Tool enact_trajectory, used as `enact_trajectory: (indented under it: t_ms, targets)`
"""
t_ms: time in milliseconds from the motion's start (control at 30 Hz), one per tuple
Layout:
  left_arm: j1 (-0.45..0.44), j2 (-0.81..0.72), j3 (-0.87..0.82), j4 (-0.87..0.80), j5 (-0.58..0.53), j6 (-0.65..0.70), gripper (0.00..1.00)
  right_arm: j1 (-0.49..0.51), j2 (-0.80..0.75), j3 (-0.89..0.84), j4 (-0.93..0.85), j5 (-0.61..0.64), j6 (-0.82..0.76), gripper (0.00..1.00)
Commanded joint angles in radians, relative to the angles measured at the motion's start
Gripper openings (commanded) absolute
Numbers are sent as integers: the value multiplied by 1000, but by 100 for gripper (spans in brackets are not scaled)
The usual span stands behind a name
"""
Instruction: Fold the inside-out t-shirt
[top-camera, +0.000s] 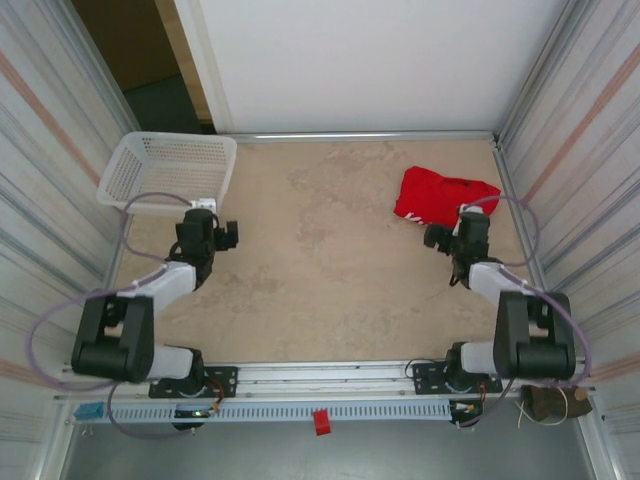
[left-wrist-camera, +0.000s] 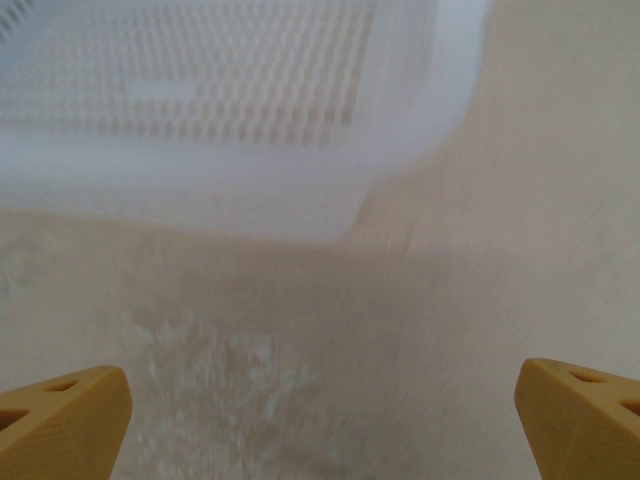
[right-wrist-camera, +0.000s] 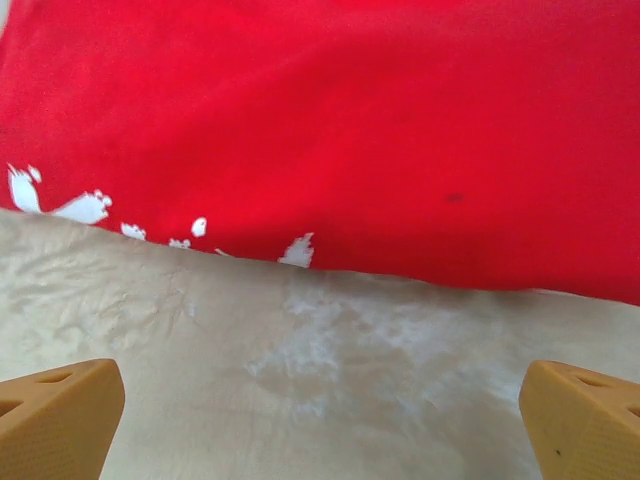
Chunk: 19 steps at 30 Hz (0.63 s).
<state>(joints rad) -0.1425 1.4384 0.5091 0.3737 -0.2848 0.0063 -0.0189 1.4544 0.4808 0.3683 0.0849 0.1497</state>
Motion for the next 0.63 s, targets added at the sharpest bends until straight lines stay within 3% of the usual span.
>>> enact_trajectory:
  t_ms: [0,33,67,100,133,167,200,267,333,600]
  targets:
    - [47,16,-53,292,89,73,99,-25,67,-50,376,-33,-43,99]
    - [83,30,-108,395,174,59,98,-28,73,-71,396,-34,-33,99]
    - [111,71,-166,544,241,50,98,-12,119,-106,553,-25,-56,99]
    - [124,101,-174,624,229,44,99,-8,105,-77,485,-12,-58,99]
    - [131,70,-128,470,233,15,99,-26,81,-63,390,-39,-43,99]
    - [132,65,-100,406,272,28,99,-21,103,-89,492,-43,-50,99]
    - [129,95,-111,483,285,50,99,0,97,-88,487,-6,-63,99]
    - [128,68,-96,398,293,42,99,-14,90,-68,429,-45,-62,99]
    - [130,92,-103,461,288,47,99,-17,81,-68,417,-60,-63,99]
    - [129,79,-88,403,290,43,99,-27,84,-70,424,-95,-64,99]
